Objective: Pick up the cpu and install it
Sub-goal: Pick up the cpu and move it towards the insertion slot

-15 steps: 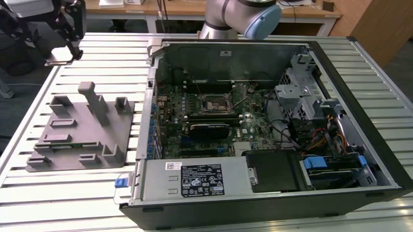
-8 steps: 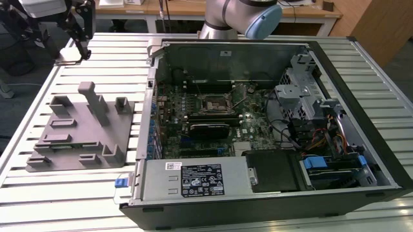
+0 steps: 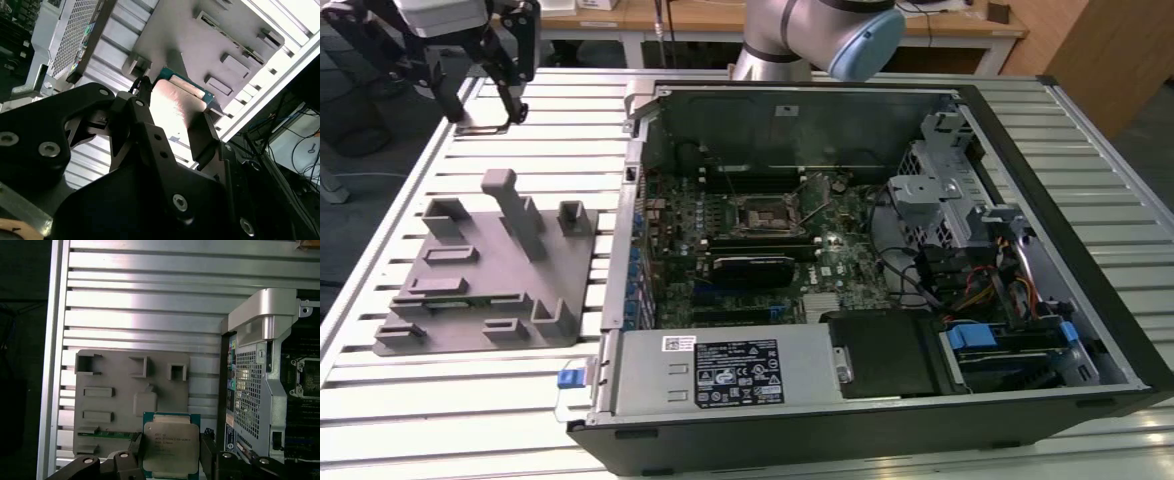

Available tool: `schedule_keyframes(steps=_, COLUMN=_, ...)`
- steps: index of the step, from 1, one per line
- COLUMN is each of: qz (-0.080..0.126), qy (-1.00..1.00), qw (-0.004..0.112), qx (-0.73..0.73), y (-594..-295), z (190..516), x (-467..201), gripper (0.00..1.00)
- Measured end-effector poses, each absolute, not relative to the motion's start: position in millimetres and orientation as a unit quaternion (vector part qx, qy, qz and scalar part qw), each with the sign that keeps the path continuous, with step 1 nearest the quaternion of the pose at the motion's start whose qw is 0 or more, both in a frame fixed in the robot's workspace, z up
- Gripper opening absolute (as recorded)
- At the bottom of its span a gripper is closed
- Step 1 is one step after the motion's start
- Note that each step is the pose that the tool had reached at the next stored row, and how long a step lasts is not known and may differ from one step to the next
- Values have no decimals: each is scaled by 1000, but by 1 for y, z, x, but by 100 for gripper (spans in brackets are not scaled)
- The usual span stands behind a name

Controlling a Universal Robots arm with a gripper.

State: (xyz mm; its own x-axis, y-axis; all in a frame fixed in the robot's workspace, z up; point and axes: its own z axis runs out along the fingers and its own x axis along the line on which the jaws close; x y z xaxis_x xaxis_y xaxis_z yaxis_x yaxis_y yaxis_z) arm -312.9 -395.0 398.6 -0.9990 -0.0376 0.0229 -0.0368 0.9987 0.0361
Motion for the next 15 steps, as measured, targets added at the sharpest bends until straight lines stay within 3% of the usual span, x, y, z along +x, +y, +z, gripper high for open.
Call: schedule_keyframes(steps=15, qz=-18, qy=-1000, qw=12, qx=19, y=-395, z=399, x=-277, gripper=54)
